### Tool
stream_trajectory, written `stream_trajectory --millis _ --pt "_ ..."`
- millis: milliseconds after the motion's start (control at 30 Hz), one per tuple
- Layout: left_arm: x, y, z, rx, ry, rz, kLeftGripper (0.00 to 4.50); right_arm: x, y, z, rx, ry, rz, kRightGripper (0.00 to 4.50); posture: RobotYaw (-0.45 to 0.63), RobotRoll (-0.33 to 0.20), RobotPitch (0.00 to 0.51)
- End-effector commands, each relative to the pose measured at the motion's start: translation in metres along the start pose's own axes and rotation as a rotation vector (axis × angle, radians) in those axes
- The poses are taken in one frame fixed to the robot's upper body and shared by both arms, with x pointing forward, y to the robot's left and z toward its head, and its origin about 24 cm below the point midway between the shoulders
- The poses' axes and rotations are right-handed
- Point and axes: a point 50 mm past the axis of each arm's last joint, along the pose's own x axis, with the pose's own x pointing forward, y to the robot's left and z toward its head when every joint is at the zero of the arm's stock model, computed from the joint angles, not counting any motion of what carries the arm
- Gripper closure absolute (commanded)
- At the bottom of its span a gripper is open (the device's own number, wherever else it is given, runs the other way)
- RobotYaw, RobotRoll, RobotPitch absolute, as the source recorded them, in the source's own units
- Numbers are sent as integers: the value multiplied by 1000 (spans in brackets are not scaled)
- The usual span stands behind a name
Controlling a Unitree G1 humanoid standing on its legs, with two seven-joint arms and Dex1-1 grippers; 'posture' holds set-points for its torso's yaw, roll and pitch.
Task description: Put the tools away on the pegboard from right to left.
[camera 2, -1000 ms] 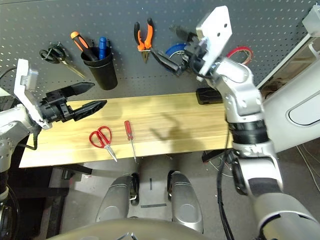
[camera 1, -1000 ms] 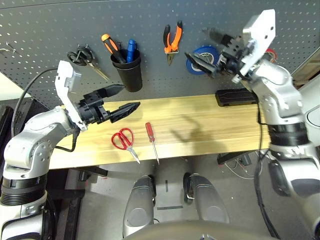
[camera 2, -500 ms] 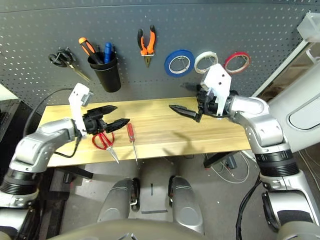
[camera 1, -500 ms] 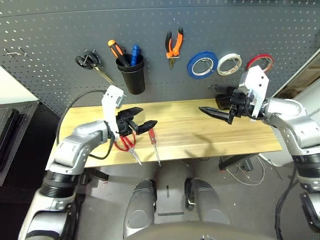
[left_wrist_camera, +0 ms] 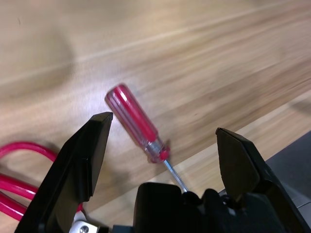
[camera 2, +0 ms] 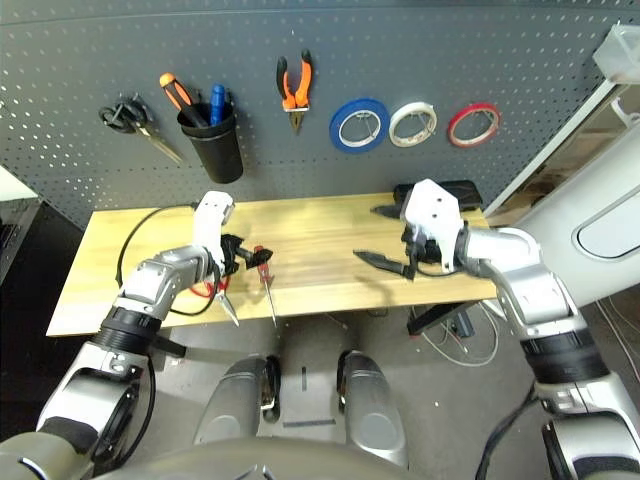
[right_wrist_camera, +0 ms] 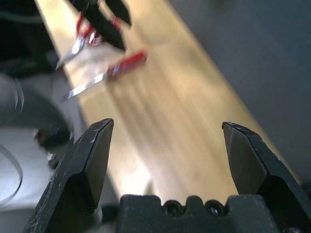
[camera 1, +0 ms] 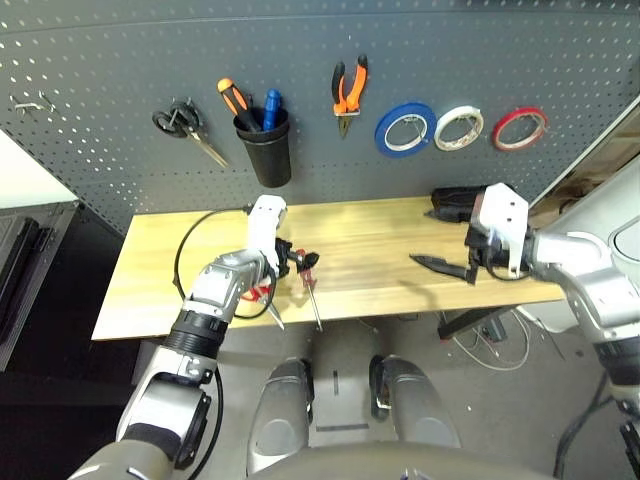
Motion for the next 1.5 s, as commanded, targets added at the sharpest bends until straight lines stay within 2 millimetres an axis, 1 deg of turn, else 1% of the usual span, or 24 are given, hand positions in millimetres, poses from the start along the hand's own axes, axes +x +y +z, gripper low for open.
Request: stream_trajectory --millis 33,133,233,333,533,567,600,667,700,767,833,867,967,1000,1067,1200,1267,1333,1500 --pt "7 -3 -6 -3 36 16 0 -3 8 -7 12 6 12 27 -155 0 185" --pt "16 -9 -11 -11 65 23 0 -4 13 -8 51 -8 -2 27 -180 0 200" --pt "24 -9 -14 -28 96 67 0 -4 15 -6 50 -13 -9 27 -192 0 213" --pt "30 -6 -17 -23 118 123 0 -4 17 -3 40 -20 -12 27 -212 0 235" --pt "36 3 -22 -40 110 206 0 -6 22 0 32 -19 -10 27 -230 0 258" --pt "36 5 -24 -42 110 219 393 -7 23 1 34 -20 -10 0 -232 0 260" --pt "37 5 -25 -43 109 224 619 -7 24 2 35 -20 -9 0 -233 0 260" --pt "39 5 -24 -50 98 227 1316 -8 24 3 35 -19 -9 0 -231 0 257" --pt "40 4 -23 -51 90 226 1784 -8 24 3 35 -18 -9 0 -229 0 255" --pt "39 3 -19 -56 69 222 2478 -9 22 3 26 -12 -11 0 -221 0 248" --pt "37 5 -13 -70 44 220 3325 -11 20 2 17 -4 -12 0 -213 0 241" --pt "35 5 -11 -77 32 218 3608 -11 19 1 19 -6 -9 0 -200 0 235" --pt "25 5 2 -100 -12 191 3633 -10 14 -2 27 -16 -1 0 -163 0 221" --pt "19 5 7 -100 -31 178 3633 -10 12 -2 43 -29 1 0 -163 0 221" --pt "9 3 15 -95 -59 164 3633 -8 8 -3 59 -47 0 0 -124 0 212" --pt "-24 -2 31 -50 -129 148 3633 0 0 1 101 -125 20 0 -71 0 198" --pt "-46 -2 33 20 -147 171 3633 3 -5 5 112 -173 39 0 -29 0 186" --pt "-63 -3 32 61 -154 185 3633 5 -10 8 118 -210 59 0 1 0 180" --pt "-97 -3 29 82 -187 232 3633 8 -24 13 130 -250 85 0 62 0 160"
